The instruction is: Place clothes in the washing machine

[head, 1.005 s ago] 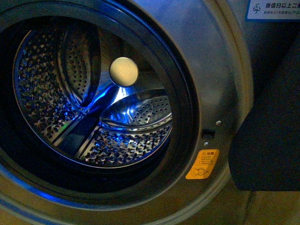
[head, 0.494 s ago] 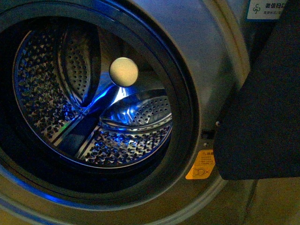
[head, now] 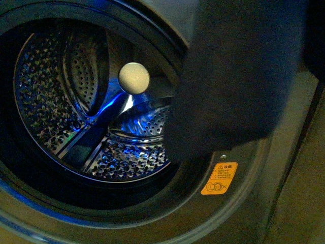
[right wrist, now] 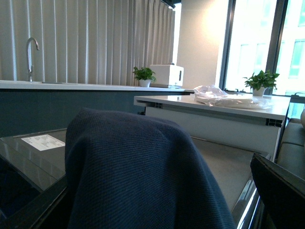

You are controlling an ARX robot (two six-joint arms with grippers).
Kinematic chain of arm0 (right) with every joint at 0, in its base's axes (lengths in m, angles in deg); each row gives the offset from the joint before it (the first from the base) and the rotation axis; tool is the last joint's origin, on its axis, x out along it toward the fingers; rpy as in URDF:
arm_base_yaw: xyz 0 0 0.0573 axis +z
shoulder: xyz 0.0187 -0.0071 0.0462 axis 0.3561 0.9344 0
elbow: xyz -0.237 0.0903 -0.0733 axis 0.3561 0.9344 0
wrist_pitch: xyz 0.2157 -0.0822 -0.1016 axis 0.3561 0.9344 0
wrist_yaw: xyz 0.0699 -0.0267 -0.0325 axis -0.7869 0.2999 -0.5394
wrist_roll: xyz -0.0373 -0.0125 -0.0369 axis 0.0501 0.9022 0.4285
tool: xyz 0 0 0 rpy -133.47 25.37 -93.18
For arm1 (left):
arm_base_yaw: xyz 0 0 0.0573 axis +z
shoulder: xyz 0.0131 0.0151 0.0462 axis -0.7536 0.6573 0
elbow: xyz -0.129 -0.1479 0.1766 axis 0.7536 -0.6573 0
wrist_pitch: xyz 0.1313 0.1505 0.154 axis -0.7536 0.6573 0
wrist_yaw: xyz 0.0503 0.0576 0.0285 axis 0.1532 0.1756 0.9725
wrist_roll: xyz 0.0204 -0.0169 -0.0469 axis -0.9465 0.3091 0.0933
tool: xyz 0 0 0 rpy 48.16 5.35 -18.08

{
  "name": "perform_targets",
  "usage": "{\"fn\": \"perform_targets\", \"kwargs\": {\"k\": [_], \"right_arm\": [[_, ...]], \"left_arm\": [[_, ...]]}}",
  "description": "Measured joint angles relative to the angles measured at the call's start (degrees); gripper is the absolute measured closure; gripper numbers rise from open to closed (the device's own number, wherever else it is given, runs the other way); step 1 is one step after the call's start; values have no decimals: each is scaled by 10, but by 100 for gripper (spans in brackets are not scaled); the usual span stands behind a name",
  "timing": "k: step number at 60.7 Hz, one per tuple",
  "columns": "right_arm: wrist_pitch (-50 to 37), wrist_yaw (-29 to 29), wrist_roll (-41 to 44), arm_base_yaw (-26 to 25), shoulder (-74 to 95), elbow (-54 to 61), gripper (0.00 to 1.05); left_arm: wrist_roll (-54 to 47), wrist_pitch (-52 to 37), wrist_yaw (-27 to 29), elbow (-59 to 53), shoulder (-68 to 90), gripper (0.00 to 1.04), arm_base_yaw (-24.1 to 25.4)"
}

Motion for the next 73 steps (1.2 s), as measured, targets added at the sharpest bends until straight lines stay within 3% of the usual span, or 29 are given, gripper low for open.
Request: {"fn": "perform_targets", "kwargs": {"k": [24, 47, 57, 65, 73], "right_arm": [[0, 0, 0, 0, 0, 0, 7], [0, 0, 0, 0, -1, 0, 7], [0, 1, 0, 0, -1, 0, 7], [-44, 160, 45, 20, -38, 67, 7], [-92, 205, 62, 7, -110, 185, 7]], "left_arm": [[-18, -12, -36, -120, -112, 97, 17], [-42, 2, -41, -179, -152, 97, 105], [-42, -3, -52, -203, -158, 97, 119], [-43, -7, -62, -229, -173, 97, 130], [-49, -10, -70, -258, -195, 97, 143]]}}
